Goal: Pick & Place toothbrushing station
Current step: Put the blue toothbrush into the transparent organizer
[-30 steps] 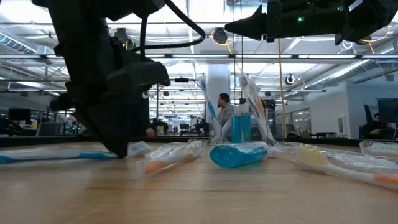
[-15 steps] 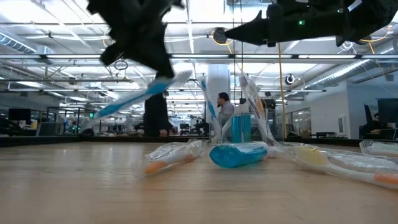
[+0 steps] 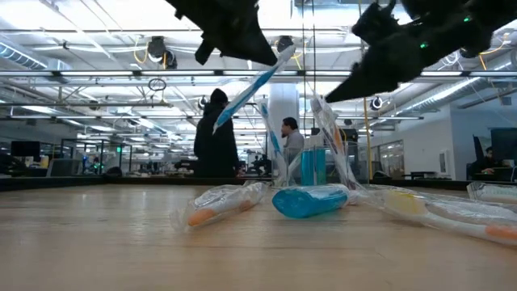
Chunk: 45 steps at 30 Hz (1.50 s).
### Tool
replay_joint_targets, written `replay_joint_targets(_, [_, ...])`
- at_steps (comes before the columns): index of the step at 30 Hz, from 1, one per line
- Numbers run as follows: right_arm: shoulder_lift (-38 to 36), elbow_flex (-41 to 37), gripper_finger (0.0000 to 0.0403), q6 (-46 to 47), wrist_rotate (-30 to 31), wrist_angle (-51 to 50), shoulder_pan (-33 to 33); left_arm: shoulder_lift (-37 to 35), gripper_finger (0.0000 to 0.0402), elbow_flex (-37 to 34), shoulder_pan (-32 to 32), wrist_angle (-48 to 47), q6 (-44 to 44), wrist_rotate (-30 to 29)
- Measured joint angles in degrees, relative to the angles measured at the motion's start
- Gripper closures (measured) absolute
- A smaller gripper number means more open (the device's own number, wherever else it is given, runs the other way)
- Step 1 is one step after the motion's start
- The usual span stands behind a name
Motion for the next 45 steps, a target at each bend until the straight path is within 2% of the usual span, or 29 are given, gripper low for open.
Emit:
replay_joint_targets(4, [-6.9, 0.0, 0.0259, 10.1, 0.2, -10.9, 1.1, 0.0, 0.0400, 0.0, 3.0, 2.4, 4.7, 0.3])
replay_joint_targets(6, [-9.0, -0.5, 0.0259, 12.2, 0.5, -12.8, 1.5, 0.0, 0.0399, 0.0, 4.8, 4.2, 7.3, 1.4])
replay_joint_targets(12, [-11.6, -8.2, 0.0259, 15.8, 1.7, -6.6, 2.1, 0.0, 0.0400, 0.0, 9.7, 15.7, 15.8, 8.3])
replay_joint_targets(17, [-13.3, -14.0, 0.0259, 14.5, 1.8, 0.5, 1.9, 0.4, 0.0400, 0.0, 12.8, 25.4, 25.1, 10.3])
replay_joint_targets(23, [-14.4, -18.9, 0.0259, 14.4, 1.7, 12.1, 1.9, 4.8, 0.0400, 0.1, 15.3, 40.0, 32.1, 16.1])
replay_joint_targets(27, [-15.1, -21.4, 0.0259, 13.4, 1.7, 18.0, 1.9, 9.3, 0.0400, 0.0, 16.2, 44.8, 34.6, 15.0])
replay_joint_targets(32, [-15.4, -22.5, 0.0259, 12.8, 1.6, 18.8, 1.9, 14.9, 0.0400, 0.0, 17.2, 53.2, 37.0, 12.3])
replay_joint_targets(36, [-15.4, -22.8, 0.0259, 11.9, 1.6, 18.8, 1.9, 17.4, 0.0400, 0.0, 18.2, 53.3, 34.2, 9.7])
replay_joint_targets(42, [-15.4, -22.8, 0.0259, 10.9, 1.6, 18.8, 1.9, 21.0, 0.0400, 0.0, 19.4, 54.5, 34.8, 4.8])
replay_joint_targets(45, [-15.4, -22.8, 0.0259, 10.9, 1.6, 18.8, 1.9, 22.7, 0.0398, 0.0, 20.4, 54.8, 32.4, 4.9])
